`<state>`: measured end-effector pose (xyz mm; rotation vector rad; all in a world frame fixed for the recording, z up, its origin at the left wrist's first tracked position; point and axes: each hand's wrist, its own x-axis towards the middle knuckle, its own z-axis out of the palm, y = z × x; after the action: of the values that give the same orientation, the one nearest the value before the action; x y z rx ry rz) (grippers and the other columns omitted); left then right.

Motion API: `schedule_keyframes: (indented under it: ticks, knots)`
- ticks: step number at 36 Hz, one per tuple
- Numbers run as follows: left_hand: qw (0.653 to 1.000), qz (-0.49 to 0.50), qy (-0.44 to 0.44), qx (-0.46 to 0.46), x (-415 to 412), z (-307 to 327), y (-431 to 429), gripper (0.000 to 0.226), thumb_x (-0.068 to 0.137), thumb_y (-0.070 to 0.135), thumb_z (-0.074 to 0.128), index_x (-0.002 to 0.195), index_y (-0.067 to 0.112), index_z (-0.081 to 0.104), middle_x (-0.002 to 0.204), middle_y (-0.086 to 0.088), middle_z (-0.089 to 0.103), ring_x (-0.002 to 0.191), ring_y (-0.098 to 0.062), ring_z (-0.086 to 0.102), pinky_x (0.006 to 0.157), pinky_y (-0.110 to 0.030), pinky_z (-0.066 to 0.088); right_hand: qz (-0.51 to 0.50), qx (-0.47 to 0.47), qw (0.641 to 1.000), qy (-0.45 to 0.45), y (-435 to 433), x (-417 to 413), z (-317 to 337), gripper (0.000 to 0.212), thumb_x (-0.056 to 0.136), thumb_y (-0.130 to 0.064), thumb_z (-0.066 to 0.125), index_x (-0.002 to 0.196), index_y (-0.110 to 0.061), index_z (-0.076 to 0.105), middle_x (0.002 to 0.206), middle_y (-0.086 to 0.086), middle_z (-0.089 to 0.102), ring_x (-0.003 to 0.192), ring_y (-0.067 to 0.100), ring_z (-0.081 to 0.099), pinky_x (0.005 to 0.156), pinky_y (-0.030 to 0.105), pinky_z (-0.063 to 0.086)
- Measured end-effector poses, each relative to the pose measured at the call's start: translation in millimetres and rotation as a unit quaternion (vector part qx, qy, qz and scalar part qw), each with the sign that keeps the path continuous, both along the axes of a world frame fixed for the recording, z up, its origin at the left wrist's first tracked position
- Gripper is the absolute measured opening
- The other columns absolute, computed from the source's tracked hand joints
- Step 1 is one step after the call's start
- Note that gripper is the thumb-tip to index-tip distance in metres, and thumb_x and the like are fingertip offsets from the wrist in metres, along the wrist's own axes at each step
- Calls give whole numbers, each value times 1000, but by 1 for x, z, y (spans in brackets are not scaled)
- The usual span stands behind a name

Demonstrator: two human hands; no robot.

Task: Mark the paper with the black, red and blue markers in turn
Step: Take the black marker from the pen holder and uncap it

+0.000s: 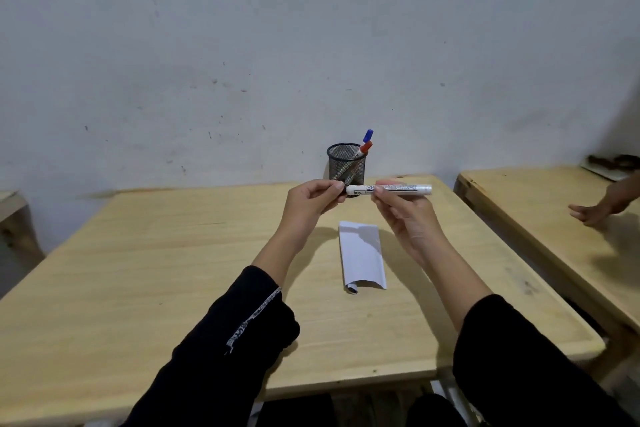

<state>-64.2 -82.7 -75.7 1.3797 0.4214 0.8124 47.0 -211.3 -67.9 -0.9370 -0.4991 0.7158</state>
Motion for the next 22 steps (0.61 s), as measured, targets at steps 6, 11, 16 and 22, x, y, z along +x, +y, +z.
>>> schedule_keyframes:
  ticks: [6, 11, 16, 22]
  knots:
    - [999, -28, 5, 20, -1, 0, -2, 8, 86, 7, 63, 92, 5, 69, 69, 1, 72, 70, -6, 68, 78, -15, 54, -2, 6, 1000, 19, 12, -10, -6, 6, 82, -2, 66, 87, -4, 65, 67, -2, 68, 64, 5, 64, 67, 11, 53]
    - [999, -21, 8, 38, -8, -4, 4, 12, 88, 3, 60, 97, 3, 67, 68, 3, 73, 72, -5, 69, 75, -14, 53, 4, 8, 998, 54, 20, -9, -4, 2, 84, 0, 63, 84, -2, 64, 64, -1, 65, 58, 4, 62, 63, 10, 52]
    - [998, -19, 32, 57, -8, -6, 10, 21, 88, 4, 60, 105, -6, 65, 68, 3, 72, 70, -5, 68, 77, -15, 55, 3, -7, 999, 33, 24, -5, -9, 3, 84, -2, 64, 86, -2, 65, 63, -3, 65, 59, 5, 62, 64, 10, 52]
    - [998, -24, 41, 52, -6, -11, 13, 24, 88, 1, 59, 109, -10, 63, 66, 3, 73, 69, -4, 69, 73, -13, 54, 8, -5, 1000, -3, 27, -1, -15, 5, 83, -3, 64, 87, -4, 64, 64, -4, 67, 61, 5, 63, 64, 11, 51]
